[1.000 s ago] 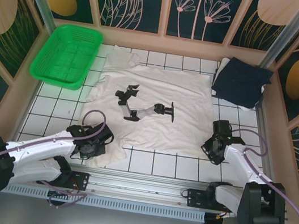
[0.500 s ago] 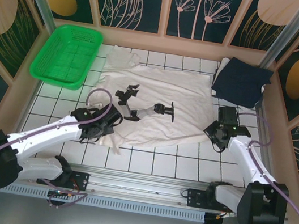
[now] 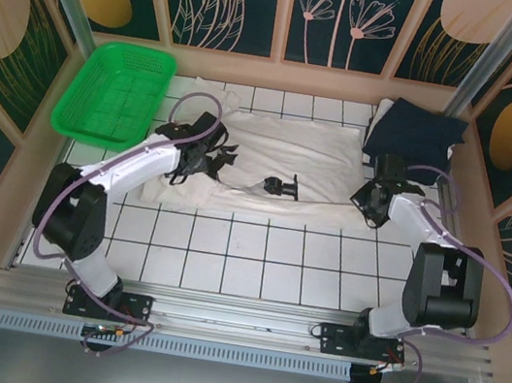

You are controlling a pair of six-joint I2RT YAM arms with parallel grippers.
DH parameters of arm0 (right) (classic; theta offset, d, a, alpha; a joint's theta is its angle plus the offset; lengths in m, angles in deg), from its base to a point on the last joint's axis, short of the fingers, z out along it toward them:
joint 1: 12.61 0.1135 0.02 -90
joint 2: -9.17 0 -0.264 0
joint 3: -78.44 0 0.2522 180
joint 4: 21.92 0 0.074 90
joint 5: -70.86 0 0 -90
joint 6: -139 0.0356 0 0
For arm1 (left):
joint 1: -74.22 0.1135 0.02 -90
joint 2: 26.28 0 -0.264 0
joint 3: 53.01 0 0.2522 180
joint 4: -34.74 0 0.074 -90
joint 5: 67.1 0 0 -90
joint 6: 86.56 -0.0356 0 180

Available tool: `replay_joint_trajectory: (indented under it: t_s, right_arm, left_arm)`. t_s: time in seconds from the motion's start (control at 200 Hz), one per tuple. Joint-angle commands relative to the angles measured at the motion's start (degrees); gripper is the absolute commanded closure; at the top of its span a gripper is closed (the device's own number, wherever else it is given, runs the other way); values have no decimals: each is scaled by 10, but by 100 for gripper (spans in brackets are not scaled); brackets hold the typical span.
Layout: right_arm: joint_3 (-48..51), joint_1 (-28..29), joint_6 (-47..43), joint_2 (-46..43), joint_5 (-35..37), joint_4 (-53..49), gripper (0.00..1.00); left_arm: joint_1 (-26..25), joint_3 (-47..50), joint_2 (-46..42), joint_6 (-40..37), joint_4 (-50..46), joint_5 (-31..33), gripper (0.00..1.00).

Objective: Fold and stack the t-shirts

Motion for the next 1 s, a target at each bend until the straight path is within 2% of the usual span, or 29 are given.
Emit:
replay_joint_trajectory:
  t_s: [0.0, 0.19, 0.641, 0.736, 0.786, 0.846, 0.906, 0.991]
  right_arm:
    - [-44, -5, -19, 39, -14, 19, 100]
    - [-85, -9, -38, 81, 15, -4, 100]
    - [-141, -23, -69, 164, -2, 1, 100]
    - [-152, -23, -74, 181, -13, 4, 92]
    - [-160, -23, -79, 192, -20, 1, 88]
    - [-174, -23, -83, 198, -10, -12, 84]
    - [-183, -23, -91, 194, -7, -17, 81]
    - [-193, -21, -99, 179, 13, -27, 71]
  left_arm:
    - [22, -36, 56, -51, -9, 4, 100]
    - [43, -77, 97, -74, -4, -1, 100]
    - [69, -162, 179, -115, -10, -11, 100]
    - [70, -177, 195, -114, -15, -8, 100]
    - [71, -183, 201, -113, -16, -10, 79]
    - [73, -193, 206, -114, -22, -12, 75]
    - [73, -201, 206, -114, -24, -10, 66]
    - [72, -210, 201, -114, -36, -1, 47]
